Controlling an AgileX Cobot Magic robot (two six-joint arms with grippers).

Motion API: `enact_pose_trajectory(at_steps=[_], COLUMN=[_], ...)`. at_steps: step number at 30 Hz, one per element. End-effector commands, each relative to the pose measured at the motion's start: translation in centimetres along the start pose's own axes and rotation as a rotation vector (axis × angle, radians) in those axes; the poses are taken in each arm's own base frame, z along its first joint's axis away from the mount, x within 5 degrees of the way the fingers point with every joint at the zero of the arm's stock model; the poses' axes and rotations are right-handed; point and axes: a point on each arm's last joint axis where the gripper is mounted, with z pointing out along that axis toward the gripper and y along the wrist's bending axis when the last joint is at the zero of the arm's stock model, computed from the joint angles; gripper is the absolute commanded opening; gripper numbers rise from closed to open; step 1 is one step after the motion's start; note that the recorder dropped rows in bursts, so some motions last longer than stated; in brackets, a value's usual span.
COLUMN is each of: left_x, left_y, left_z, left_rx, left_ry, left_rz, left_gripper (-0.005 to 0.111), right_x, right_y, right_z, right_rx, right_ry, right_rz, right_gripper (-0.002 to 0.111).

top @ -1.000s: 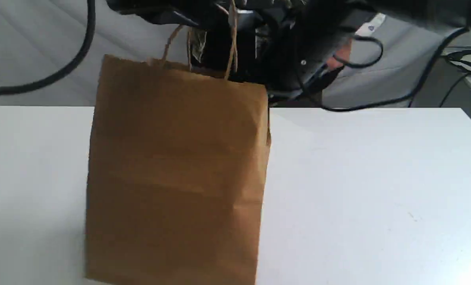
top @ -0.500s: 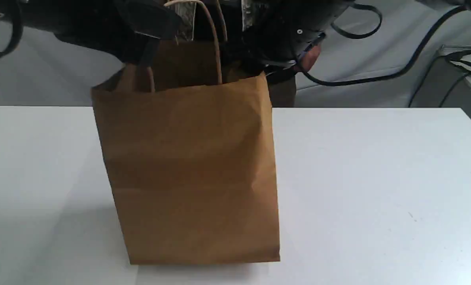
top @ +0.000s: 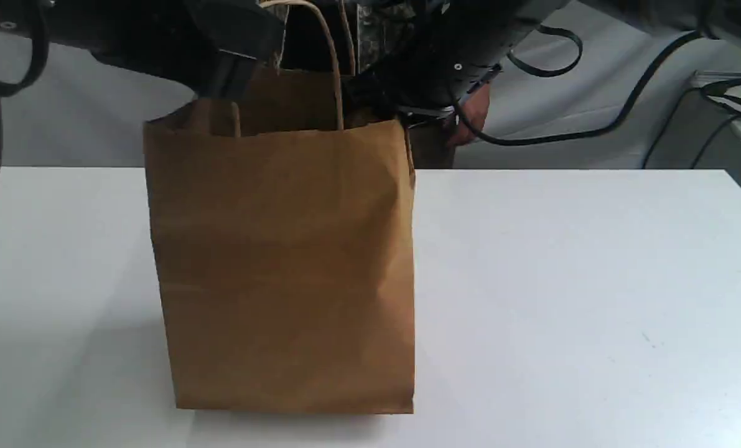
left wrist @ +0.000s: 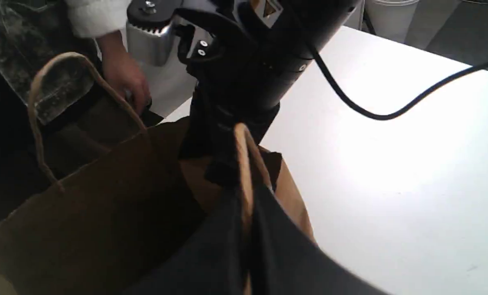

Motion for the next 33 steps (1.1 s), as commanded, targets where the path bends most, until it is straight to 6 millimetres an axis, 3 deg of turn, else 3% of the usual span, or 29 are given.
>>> enact_pose_trajectory(at_steps=[1, 6, 9, 15, 22, 27, 33], left_x=[-0.1, -0.1, -0.1, -0.2, -1.0, -2.8, -3.3], left_y=[-0.2, -0.2, -0.2, -0.1, -0.1, -0.2, -0.7], left_z=[0.1, 0.1, 0.1, 0.0, -0.7, -3.0, -4.8], left_rx=[0.007, 0.007, 0.007, 0.006, -0.017, -0.051, -0.057], left_ry=[-0.017, -0.017, -0.017, -0.03, -0.085, -0.195, -0.233], left_rz=[-0.012, -0.012, -0.012, -0.025, -0.029, -0.023, -0.009], left_gripper=[0.006, 0.029, 0.042, 0.061, 0.061, 0.061, 0.061], right_x=[-0.3, -0.3, -0.2, -0.4, -1.0, -1.2, -1.0], right_y=[0.1, 0.1, 0.1, 0.0, 0.5, 0.8, 1.3], right_z=[-0.3, -0.3, -0.3, -0.9, -3.9, -6.4, -9.0], right_rx=[-0.012, -0.012, -0.011, 0.007, 0.036, 0.069, 0.076], right_ry=[-0.028, -0.022, -0.02, -0.033, -0.088, -0.111, -0.111], right_rz=[-0.003, -0.004, -0.005, -0.018, -0.056, -0.079, -0.087], right_gripper=[0.015, 0.051, 0.062, 0.064, 0.064, 0.064, 0.062])
